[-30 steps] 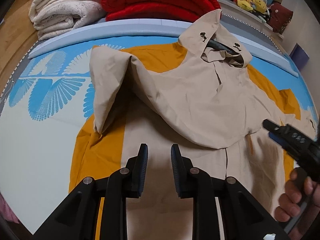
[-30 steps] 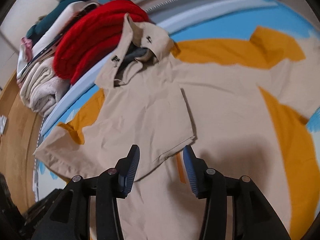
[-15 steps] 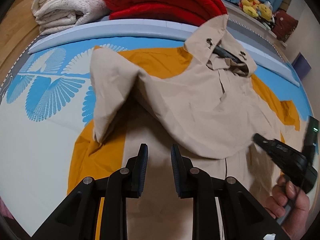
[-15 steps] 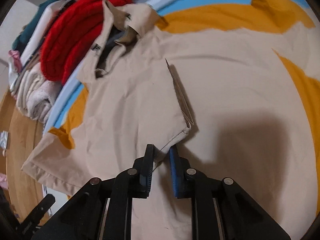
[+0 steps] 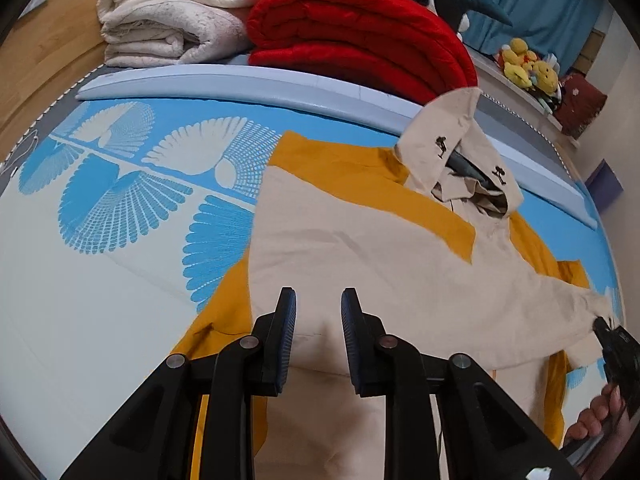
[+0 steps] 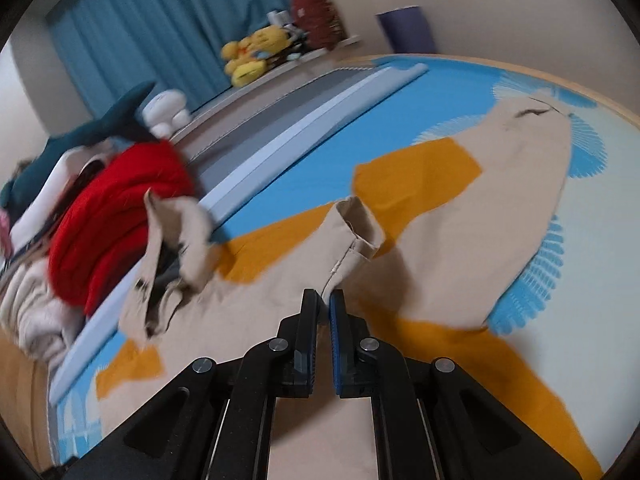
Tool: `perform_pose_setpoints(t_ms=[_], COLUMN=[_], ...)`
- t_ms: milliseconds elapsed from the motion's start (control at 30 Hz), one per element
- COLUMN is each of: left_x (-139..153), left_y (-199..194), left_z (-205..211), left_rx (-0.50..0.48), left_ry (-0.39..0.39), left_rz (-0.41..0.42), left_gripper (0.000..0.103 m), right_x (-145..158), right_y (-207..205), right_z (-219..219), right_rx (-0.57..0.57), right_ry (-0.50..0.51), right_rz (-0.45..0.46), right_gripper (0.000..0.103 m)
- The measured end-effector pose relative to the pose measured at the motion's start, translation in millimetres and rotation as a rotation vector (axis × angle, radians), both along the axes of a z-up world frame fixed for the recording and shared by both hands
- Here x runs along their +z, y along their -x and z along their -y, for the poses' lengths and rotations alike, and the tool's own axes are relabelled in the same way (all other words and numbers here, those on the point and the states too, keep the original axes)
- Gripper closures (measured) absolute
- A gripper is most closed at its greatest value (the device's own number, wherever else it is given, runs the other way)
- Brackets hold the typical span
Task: Fold large clothes
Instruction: 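Reach the right gripper to the other sleeve and close on it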
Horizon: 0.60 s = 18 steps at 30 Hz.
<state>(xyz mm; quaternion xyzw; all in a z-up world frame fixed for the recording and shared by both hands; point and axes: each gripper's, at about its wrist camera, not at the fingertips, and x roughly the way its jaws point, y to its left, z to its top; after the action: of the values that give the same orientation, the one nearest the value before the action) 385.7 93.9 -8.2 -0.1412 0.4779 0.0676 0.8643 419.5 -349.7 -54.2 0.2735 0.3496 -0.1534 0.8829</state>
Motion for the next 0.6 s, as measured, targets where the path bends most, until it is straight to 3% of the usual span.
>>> perform_pose_setpoints(t_ms=[67,133,200,333,400,467,533,600], left_x=[-11.0,-34.2,-61.0,-103.6,-98.0,-80.7,-71.6,-80.9], left_y=[-4.4,-9.9,-14.8,-15.7,-14.3,-14.0,-15.3,-16.9], left_z=[1.1,-3.9,-9.9,-24.5,-26.1,-19.7,-11.5,-6.7], left_rx=[-0.016,-0.004,0.014,0.097,0.12,0.104,0.07,0.046], left_ry=[0.014,0.077,0.111,0.072,0.067,0.036,-0.008,-0.016], left_rz=[-0.041,-0.122,-0.21,-0.361,-0.351,-0.29,-0.241,-0.261], left_gripper=[0.082,0.082,0.082,0.083,0.083,0.083,0.079,0.073], right_x=[-23.7,-36.4,-41.6,-54.7,-73.6,-84.7,-77.8,-69.2], right_y=[-14.7,-12.9,-6.7,-10.8,-11.5,-9.2,-10.0,-14.8], right_z=[11.9,30.4,35.6,46.2,55.9,64.7,63.5,59.5], right_rx=[0.057,0.009,-0.036,-0.031,-0.05,-0.081,-0.074,-0.04], right_ry=[-0.083,-0.111,-0.123,-0.197,-0.265,-0.308,-0.272,-0.211], right_rz=[-0.111,-0.18,-0.196,-0.208,-0.275,-0.31,-0.298,-0.289], right_gripper=[0.092,0.088,0.08,0.059,0.059,0.059,0.059,0.059])
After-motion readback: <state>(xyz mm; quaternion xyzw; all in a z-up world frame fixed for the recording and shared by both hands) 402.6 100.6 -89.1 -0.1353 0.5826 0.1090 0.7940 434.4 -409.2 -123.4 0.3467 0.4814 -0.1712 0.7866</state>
